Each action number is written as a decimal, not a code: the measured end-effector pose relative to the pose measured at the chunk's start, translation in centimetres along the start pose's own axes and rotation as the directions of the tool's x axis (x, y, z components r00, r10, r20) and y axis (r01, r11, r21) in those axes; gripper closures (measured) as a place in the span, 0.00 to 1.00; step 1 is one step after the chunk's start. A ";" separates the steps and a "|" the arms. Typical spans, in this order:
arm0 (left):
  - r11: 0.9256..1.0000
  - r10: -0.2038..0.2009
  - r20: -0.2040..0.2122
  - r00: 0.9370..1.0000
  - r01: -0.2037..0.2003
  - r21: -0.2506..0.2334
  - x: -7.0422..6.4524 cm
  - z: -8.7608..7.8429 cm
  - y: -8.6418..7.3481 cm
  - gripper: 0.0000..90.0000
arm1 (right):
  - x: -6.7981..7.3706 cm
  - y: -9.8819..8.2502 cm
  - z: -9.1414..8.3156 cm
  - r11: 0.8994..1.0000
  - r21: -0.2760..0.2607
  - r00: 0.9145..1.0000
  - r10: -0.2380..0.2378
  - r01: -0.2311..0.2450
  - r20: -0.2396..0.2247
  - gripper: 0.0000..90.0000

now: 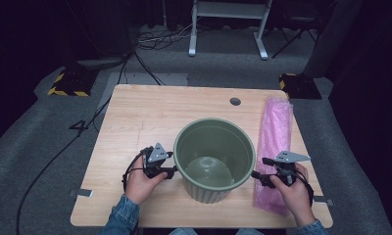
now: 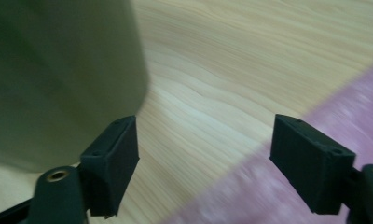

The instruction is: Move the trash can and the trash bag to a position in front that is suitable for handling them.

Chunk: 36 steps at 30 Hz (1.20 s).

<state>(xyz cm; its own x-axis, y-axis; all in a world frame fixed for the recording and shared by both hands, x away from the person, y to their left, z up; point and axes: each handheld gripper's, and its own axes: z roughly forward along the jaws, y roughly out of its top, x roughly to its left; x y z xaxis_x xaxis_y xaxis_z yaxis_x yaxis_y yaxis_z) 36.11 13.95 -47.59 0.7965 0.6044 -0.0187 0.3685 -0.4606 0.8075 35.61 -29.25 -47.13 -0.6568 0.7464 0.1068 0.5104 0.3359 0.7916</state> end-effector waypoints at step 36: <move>0.996 -0.082 -0.056 0.995 0.083 0.015 0.8 -2.4 -2.0 0.36 | -3.1 -3.4 -2.3 0.957 0.205 0.952 0.148 -0.206 0.266 0.17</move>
<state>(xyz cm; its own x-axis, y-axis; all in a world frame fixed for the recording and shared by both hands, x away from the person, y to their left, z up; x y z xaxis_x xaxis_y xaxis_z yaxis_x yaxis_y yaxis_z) 34.80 16.94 -47.83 0.7354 0.6757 -0.0517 0.4405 -0.4187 0.7941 34.62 -33.99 -48.79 -0.4019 0.9138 0.0589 0.7374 0.2849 0.6124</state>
